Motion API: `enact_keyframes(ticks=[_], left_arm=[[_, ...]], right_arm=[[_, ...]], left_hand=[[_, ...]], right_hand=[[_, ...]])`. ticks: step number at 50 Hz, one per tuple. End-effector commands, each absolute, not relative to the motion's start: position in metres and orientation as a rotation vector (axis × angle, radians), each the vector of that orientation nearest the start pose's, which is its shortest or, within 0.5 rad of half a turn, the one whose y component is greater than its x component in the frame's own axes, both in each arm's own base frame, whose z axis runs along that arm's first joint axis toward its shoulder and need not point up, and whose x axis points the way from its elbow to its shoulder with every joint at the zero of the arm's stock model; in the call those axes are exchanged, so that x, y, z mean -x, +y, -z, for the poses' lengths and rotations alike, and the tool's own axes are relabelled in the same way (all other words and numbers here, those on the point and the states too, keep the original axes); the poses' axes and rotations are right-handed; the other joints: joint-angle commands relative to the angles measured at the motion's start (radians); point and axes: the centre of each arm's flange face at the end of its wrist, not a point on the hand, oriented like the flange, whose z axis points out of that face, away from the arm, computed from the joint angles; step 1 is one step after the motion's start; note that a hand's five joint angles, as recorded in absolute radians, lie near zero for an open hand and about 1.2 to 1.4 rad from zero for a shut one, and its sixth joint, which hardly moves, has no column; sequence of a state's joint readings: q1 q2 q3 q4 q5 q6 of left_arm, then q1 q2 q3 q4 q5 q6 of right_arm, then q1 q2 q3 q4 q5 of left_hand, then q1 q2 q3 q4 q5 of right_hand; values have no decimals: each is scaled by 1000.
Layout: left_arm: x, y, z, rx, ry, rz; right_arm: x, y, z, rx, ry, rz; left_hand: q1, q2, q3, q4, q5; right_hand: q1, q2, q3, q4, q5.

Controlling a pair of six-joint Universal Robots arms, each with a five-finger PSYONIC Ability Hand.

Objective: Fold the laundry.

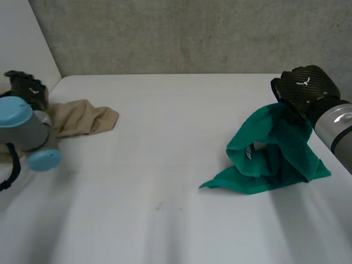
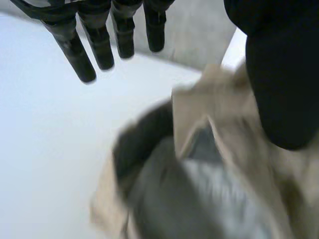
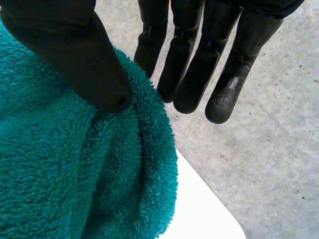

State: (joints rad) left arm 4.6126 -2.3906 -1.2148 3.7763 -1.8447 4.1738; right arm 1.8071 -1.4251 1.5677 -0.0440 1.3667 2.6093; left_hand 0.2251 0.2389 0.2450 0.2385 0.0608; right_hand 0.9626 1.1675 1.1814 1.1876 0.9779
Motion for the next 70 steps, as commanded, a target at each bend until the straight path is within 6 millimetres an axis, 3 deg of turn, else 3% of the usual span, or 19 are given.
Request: enact_keyframes(ticks=[1, 11, 16, 23, 32, 37, 44, 46, 48, 49, 51, 52, 56, 59, 63, 67, 70], left_arm=[[198, -417, -162, -700, 1578, 1751], [238, -358, -195, -767, 1738, 1908], [270, -316, -214, -761, 1983, 2116], [319, -259, -213, -798, 2439, 2287], [362, -220, -197, -856, 2896, 2307], [369, -221, -192, -730, 3052, 2289], [374, -215, -179, -601, 3261, 2188], [375, -215, -174, -589, 3304, 2149], [375, -215, -172, -586, 3323, 2125], [375, -214, -171, -590, 3329, 2108], [374, -215, -173, -586, 3325, 2104], [373, -216, -173, -581, 3321, 2104], [367, -222, -190, -546, 3245, 2177], [345, -241, -218, -436, 3071, 2319], [307, -271, -241, -333, 2775, 2402], [293, -275, -250, -405, 2622, 2390], [285, -268, -260, -470, 2540, 2386]], right_arm=[[-223, -283, -269, 1085, 2097, 2143], [-225, -287, -281, 1064, 2062, 2184], [-242, -275, -294, 1069, 1971, 2192], [-258, -256, -305, 1089, 1882, 2189], [-271, -238, -300, 1128, 1849, 2145], [-274, -230, -288, 1154, 1864, 2082], [-291, -205, -273, 1198, 1826, 1970], [-293, -204, -270, 1193, 1827, 1950], [-294, -206, -268, 1191, 1836, 1941], [-294, -208, -267, 1186, 1841, 1939], [-294, -208, -268, 1177, 1848, 1944], [-293, -209, -268, 1172, 1854, 1946], [-287, -212, -274, 1135, 1864, 1968], [-275, -219, -285, 1071, 1882, 2017], [-237, -243, -298, 949, 1995, 2083], [-216, -252, -293, 934, 2127, 1982], [-207, -252, -272, 968, 2238, 1774]], left_hand=[[-41, -55, -61, -54, -51], [-41, -55, -61, -54, -51], [-41, -55, -61, -54, -51], [-41, -55, -61, -54, -51], [-17, -31, -37, -31, -28], [-9, -22, -29, -22, -19], [26, 13, 7, 13, 16], [246, 232, 226, 232, 235], [507, 493, 487, 493, 497], [781, 767, 761, 768, 771], [1123, 1109, 1103, 1109, 1113], [1171, 1157, 1151, 1157, 1160], [1171, 1157, 1151, 1158, 1161], [1171, 1157, 1151, 1158, 1161], [1171, 1157, 1151, 1158, 1161], [1171, 1157, 1151, 1158, 1161], [1171, 1157, 1151, 1158, 1161]], right_hand=[[434, 229, 215, 209, 244], [434, 229, 215, 209, 244], [434, 229, 215, 209, 244], [434, 229, 215, 209, 244], [434, 229, 215, 209, 244], [434, 229, 215, 209, 244], [434, 229, 215, 209, 244], [434, 229, 215, 209, 244], [149, -56, -70, -76, -41], [-330, -535, -548, -555, -519], [-784, -989, -1003, -1009, -974], [-788, -993, -1007, -1013, -978], [-788, -993, -1007, -1013, -978], [-788, -993, -1007, -1013, -978], [-788, -993, -1007, -1013, -978], [-788, -993, -1007, -1013, -978], [-788, -993, -1007, -1013, -978]])
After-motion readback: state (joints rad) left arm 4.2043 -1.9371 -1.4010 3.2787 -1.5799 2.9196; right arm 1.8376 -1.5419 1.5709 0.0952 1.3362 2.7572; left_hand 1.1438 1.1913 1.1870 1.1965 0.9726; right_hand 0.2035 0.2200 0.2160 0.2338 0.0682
